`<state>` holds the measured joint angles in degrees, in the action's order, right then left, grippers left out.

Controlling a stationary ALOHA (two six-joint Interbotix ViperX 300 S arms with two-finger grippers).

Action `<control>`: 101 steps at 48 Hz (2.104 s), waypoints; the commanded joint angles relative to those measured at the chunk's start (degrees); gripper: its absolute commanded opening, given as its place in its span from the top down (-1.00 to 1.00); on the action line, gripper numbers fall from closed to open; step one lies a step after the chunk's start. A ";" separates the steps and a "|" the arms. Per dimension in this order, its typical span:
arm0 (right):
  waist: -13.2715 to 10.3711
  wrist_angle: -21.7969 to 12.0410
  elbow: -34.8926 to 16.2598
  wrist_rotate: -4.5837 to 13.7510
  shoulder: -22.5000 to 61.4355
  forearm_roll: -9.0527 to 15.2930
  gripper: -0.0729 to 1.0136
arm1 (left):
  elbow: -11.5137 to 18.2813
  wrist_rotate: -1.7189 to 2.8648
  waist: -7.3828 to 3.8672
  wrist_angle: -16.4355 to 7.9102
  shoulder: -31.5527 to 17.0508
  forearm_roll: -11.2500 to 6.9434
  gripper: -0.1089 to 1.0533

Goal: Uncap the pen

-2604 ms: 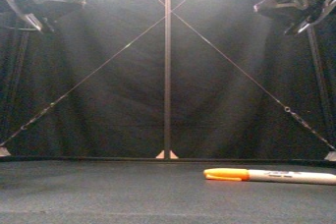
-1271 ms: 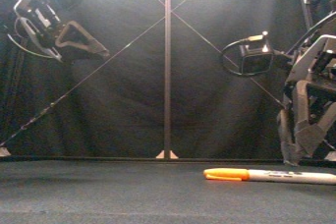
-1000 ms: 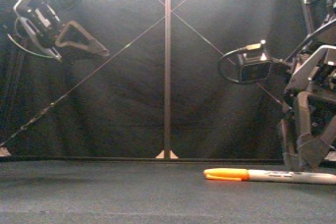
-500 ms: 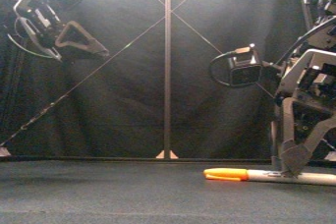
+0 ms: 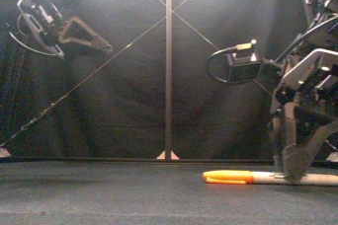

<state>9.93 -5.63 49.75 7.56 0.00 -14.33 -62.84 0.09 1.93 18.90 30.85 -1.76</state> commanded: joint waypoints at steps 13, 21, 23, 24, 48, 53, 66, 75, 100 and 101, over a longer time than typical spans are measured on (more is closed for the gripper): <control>-9.58 0.26 -8.79 -0.09 -8.44 13.18 -0.15 | 3.34 0.09 0.09 2.37 -0.26 -3.08 -0.42; -12.57 0.26 -11.43 -0.09 -9.58 16.87 -0.15 | 3.34 0.09 0.09 3.08 -0.26 -5.89 -0.67; -13.01 0.26 -12.04 -0.09 -9.58 17.58 -0.15 | 3.34 0.18 0.09 3.34 -0.53 -6.77 -0.69; -13.10 0.26 -12.30 -0.09 -9.58 17.84 -0.15 | 3.34 0.18 0.09 3.52 -0.70 -7.21 -0.70; -13.18 0.26 -15.64 -0.18 -9.40 21.09 -0.15 | 6.94 0.00 0.18 4.22 -9.14 -10.81 -0.70; -13.10 0.26 -15.82 -0.18 -9.14 21.45 -0.15 | 7.38 0.00 0.00 4.13 -10.02 -10.72 -0.70; -12.66 0.62 -17.14 -0.26 -8.53 22.85 -0.15 | 8.26 0.18 -0.62 4.75 -10.99 -11.60 -0.69; -12.48 0.53 -17.84 -0.26 -7.82 23.12 -0.15 | 8.17 0.09 -1.05 5.71 -10.99 -12.57 -0.66; -12.66 0.62 -17.75 -0.44 -8.53 23.20 -0.15 | 7.47 0.00 -1.58 5.63 -10.63 -12.66 0.01; -12.83 0.53 -17.67 -0.44 -8.61 23.20 -0.15 | 7.29 0.00 -1.58 5.63 -10.46 -12.66 0.01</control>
<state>-2.46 -5.54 33.13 6.94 -6.77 8.79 -56.16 0.18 0.44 23.99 19.69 -14.50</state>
